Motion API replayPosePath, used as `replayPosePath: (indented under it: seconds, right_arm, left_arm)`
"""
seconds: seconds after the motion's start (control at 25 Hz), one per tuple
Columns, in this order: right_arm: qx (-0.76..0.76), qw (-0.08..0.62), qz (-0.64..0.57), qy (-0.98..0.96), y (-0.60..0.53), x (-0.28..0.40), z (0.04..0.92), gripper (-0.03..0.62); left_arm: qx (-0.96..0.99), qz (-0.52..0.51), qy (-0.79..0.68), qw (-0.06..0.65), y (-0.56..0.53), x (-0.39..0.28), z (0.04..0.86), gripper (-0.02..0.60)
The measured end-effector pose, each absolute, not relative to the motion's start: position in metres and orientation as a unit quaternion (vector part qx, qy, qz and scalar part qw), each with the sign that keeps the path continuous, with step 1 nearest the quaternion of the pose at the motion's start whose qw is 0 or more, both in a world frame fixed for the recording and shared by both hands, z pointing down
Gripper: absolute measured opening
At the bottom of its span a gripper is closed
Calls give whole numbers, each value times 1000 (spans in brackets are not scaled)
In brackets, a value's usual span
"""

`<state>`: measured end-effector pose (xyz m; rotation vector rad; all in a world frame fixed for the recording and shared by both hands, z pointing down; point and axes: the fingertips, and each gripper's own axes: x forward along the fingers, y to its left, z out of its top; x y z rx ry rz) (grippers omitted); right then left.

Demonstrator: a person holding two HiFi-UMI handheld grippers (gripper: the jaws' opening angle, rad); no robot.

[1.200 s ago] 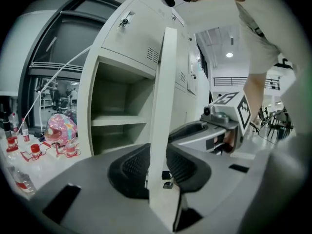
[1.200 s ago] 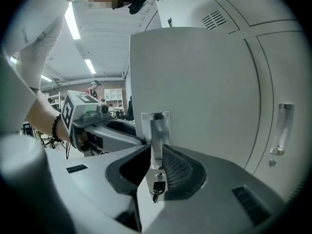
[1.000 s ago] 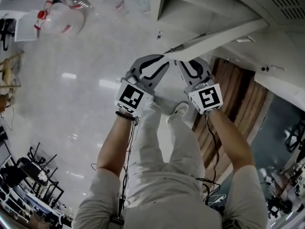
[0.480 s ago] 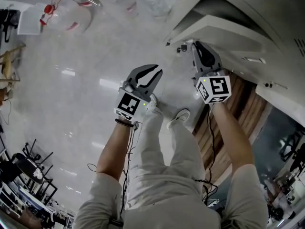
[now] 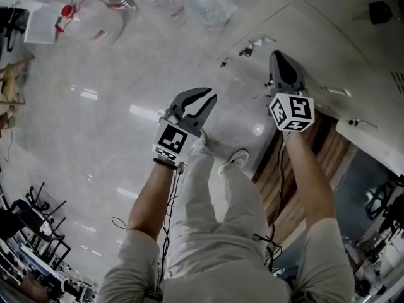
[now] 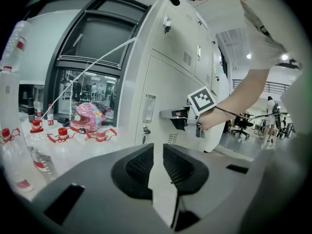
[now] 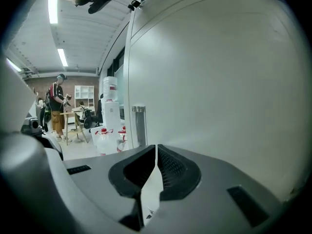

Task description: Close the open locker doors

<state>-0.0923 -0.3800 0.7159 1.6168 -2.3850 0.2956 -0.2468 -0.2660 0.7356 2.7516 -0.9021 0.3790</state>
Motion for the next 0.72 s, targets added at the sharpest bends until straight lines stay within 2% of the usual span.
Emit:
replayPosePath:
  seconds: [0.2,0.48,0.72]
  right_arm:
    - [555,124,100,-817,-377,-89,719,29]
    - [575,91,114,-805,-361,-77,690,41]
    - [566,71,115,-813,-290,-63,635,23]
  left_arm:
    - [936,126,-312,107,-262,-239,734,61]
    - [923,70,-363,111,-266,-227,683,57]
    - [912,32,-384,138,-257,-199,628,15]
